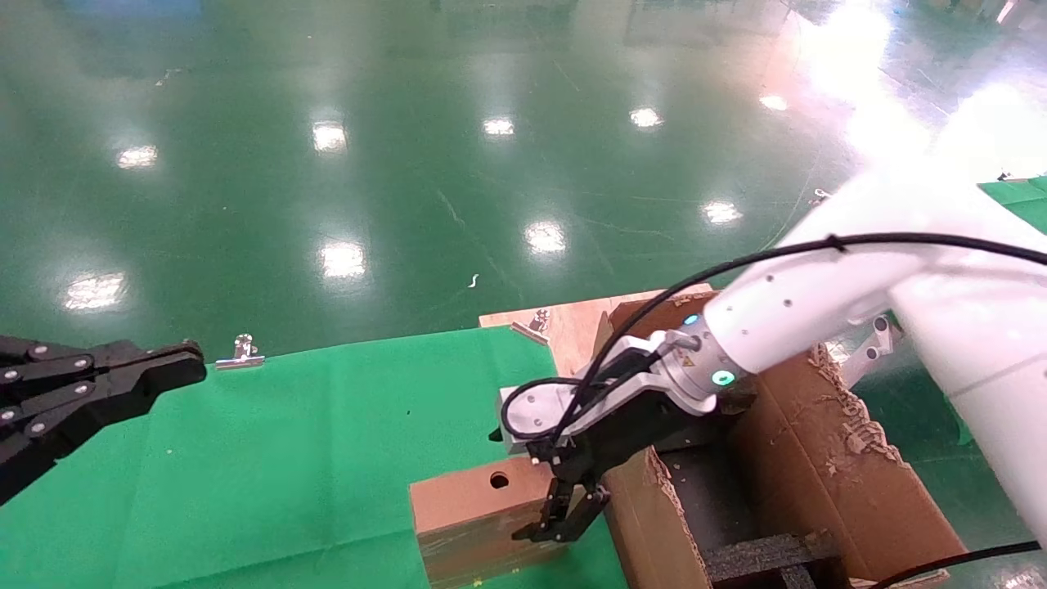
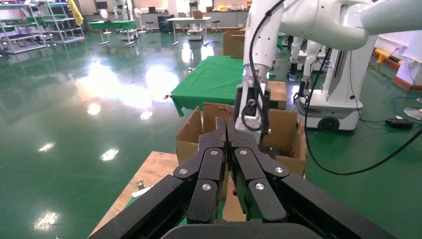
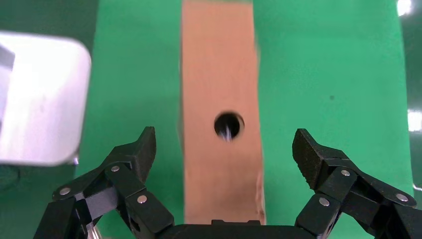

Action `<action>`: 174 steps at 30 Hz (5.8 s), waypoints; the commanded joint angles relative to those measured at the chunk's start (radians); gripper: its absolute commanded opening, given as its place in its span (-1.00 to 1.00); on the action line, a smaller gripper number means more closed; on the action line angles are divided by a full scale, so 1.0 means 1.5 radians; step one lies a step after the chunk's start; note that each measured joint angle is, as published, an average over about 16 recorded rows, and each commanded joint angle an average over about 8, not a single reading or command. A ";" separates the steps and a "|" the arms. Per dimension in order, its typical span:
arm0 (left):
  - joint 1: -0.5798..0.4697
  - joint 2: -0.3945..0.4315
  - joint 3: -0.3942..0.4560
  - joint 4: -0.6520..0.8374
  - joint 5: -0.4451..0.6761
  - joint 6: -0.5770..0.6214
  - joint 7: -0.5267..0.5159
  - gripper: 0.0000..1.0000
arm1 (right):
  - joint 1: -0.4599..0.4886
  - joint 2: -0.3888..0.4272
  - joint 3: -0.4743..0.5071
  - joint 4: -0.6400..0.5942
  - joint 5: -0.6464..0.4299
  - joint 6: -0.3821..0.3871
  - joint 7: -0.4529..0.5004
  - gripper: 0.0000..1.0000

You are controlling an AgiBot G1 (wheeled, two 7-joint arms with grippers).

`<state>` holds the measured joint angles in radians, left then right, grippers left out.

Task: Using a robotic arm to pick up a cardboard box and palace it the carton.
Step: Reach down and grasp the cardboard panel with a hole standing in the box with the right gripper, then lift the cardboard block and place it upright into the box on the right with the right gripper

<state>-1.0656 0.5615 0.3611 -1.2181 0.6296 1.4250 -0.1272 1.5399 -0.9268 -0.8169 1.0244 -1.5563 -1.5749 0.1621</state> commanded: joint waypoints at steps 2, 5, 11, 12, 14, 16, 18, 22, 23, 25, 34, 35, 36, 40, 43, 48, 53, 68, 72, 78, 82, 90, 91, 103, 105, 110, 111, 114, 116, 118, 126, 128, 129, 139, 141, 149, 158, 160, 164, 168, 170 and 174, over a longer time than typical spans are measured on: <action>0.000 0.000 0.000 0.000 0.000 0.000 0.000 -1.00 | 0.022 -0.016 -0.031 -0.008 -0.024 -0.001 -0.005 1.00; 0.000 0.000 0.000 0.000 0.000 0.000 0.000 -0.65 | 0.033 -0.026 -0.051 -0.020 -0.026 -0.001 -0.014 1.00; 0.000 0.000 0.000 0.000 0.000 0.000 0.000 0.84 | 0.049 -0.038 -0.076 -0.037 -0.025 0.000 -0.023 0.03; 0.000 0.000 0.000 0.000 0.000 0.000 0.000 1.00 | 0.051 -0.039 -0.078 -0.039 -0.025 0.000 -0.024 -0.22; 0.000 0.000 0.000 0.000 0.000 0.000 0.000 1.00 | 0.053 -0.041 -0.081 -0.041 -0.025 0.000 -0.024 -0.72; 0.000 0.000 0.000 0.000 0.000 0.000 0.000 1.00 | 0.055 -0.041 -0.082 -0.042 -0.024 0.000 -0.024 -1.00; 0.000 0.000 0.000 0.000 0.000 0.000 0.000 1.00 | 0.054 -0.041 -0.081 -0.042 -0.024 0.000 -0.024 -1.00; 0.000 0.000 0.000 0.000 0.000 0.000 0.000 1.00 | 0.052 -0.039 -0.078 -0.040 -0.023 0.000 -0.024 -1.00; 0.000 0.000 0.000 0.000 0.000 0.000 0.000 1.00 | 0.051 -0.039 -0.078 -0.039 -0.023 0.000 -0.024 -1.00; 0.000 0.000 0.000 0.000 0.000 0.000 0.000 1.00 | 0.051 -0.038 -0.077 -0.039 -0.023 0.000 -0.024 -1.00; 0.000 0.000 0.000 0.000 0.000 0.000 0.000 1.00 | 0.048 -0.036 -0.074 -0.036 -0.023 0.000 -0.024 -1.00; 0.000 0.000 0.000 0.000 0.000 0.000 0.000 1.00 | 0.048 -0.036 -0.073 -0.036 -0.023 0.000 -0.024 -1.00; 0.000 0.000 0.000 0.000 0.000 0.000 0.000 1.00 | 0.047 -0.036 -0.073 -0.036 -0.023 0.000 -0.024 -1.00; 0.000 0.000 0.000 0.000 0.000 0.000 0.000 1.00 | 0.047 -0.036 -0.073 -0.036 -0.023 0.000 -0.024 -1.00; 0.000 0.000 0.000 0.000 0.000 0.000 0.000 1.00 | 0.047 -0.036 -0.072 -0.035 -0.023 0.000 -0.024 -1.00; 0.000 0.000 0.000 0.000 0.000 0.000 0.000 1.00 | 0.046 -0.035 -0.072 -0.035 -0.023 0.001 -0.024 -1.00; 0.000 0.000 0.000 0.000 0.000 0.000 0.000 1.00 | 0.047 -0.034 -0.072 -0.036 -0.018 0.006 -0.022 -1.00; 0.000 0.000 0.000 0.000 0.000 0.000 0.000 1.00 | 0.186 0.016 -0.054 -0.103 0.054 -0.005 -0.027 -1.00; 0.000 0.000 0.000 0.000 0.000 0.000 0.000 1.00 | 0.243 0.044 -0.064 -0.119 0.077 -0.009 -0.034 -1.00; 0.000 0.000 0.000 0.000 0.000 0.000 0.000 1.00 | 0.311 0.086 -0.097 -0.134 0.112 -0.011 -0.032 -1.00; 0.000 0.000 0.000 0.000 0.000 0.000 0.000 1.00 | 0.337 0.113 -0.124 -0.143 0.132 -0.009 -0.029 -1.00; 0.000 0.000 0.000 0.000 0.000 0.000 0.000 1.00 | 0.385 0.187 -0.172 -0.152 0.149 -0.009 -0.022 -1.00; 0.000 0.000 0.000 0.000 0.000 0.000 0.000 1.00 | 0.393 0.200 -0.179 -0.151 0.147 -0.010 -0.019 -1.00; 0.000 0.000 0.000 0.000 0.000 0.000 0.000 1.00 | 0.438 0.364 -0.278 -0.077 0.127 -0.007 0.049 -1.00; 0.000 0.000 0.000 0.000 0.000 0.000 0.000 1.00 | 0.433 0.392 -0.292 -0.064 0.126 -0.004 0.061 -1.00; 0.000 0.000 0.000 0.000 0.000 0.000 0.000 1.00 | 0.408 0.451 -0.320 -0.042 0.129 0.010 0.083 -1.00; 0.000 0.000 0.000 0.000 0.000 0.000 0.000 1.00 | 0.401 0.460 -0.324 -0.038 0.130 0.014 0.087 -1.00; 0.000 0.000 0.000 0.000 0.000 0.000 0.000 1.00 | 0.381 0.481 -0.334 -0.030 0.138 0.032 0.094 -1.00; 0.000 0.000 0.000 0.000 0.000 0.000 0.000 1.00 | 0.370 0.490 -0.338 -0.026 0.145 0.044 0.098 -1.00; 0.000 0.000 0.000 0.000 0.000 0.000 0.000 1.00 | 0.361 0.498 -0.343 -0.021 0.156 0.055 0.100 -1.00; 0.000 0.000 0.000 0.000 0.000 0.000 0.000 1.00 | 0.344 0.505 -0.351 -0.010 0.179 0.072 0.102 -1.00; 0.000 0.000 0.000 0.000 0.000 0.000 0.000 1.00 | 0.345 0.504 -0.350 -0.011 0.178 0.071 0.102 -1.00; 0.000 0.000 0.000 0.000 0.000 0.000 0.000 1.00 | 0.346 0.502 -0.349 -0.012 0.175 0.069 0.102 -1.00; 0.000 0.000 0.000 0.000 0.000 0.000 0.000 1.00 | 0.324 0.489 -0.361 -0.016 0.172 0.105 0.149 -1.00; 0.000 0.000 0.000 0.000 0.000 0.000 0.000 1.00 | 0.306 0.487 -0.371 -0.009 0.171 0.136 0.188 -1.00; 0.000 0.000 0.000 0.000 0.000 0.000 0.000 1.00 | 0.235 0.516 -0.411 0.089 0.142 0.304 0.407 -1.00; 0.000 0.000 0.000 0.000 0.000 0.000 0.000 1.00 | 0.197 0.546 -0.441 0.207 0.065 0.433 0.667 -1.00; 0.000 0.000 0.000 0.000 0.000 0.000 0.000 1.00 | 0.195 0.544 -0.445 0.213 0.046 0.438 0.707 -1.00; 0.000 0.000 0.000 0.000 0.000 0.000 0.000 1.00 | 0.195 0.538 -0.448 0.216 0.014 0.437 0.767 -1.00; 0.000 0.000 0.000 0.000 0.000 0.000 0.000 1.00 | 0.197 0.535 -0.450 0.220 -0.008 0.437 0.801 -1.00; 0.000 0.000 0.000 0.000 0.000 0.000 0.000 1.00 | 0.197 0.535 -0.450 0.222 -0.012 0.438 0.804 -1.00; 0.000 0.000 0.000 0.000 0.000 -0.001 0.000 1.00 | 0.197 0.532 -0.450 0.216 -0.011 0.435 0.803 -1.00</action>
<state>-1.0650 0.5610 0.3610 -1.2175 0.6293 1.4242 -0.1271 1.8331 -0.1305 -1.4928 1.3437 -1.5793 -0.9110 1.3896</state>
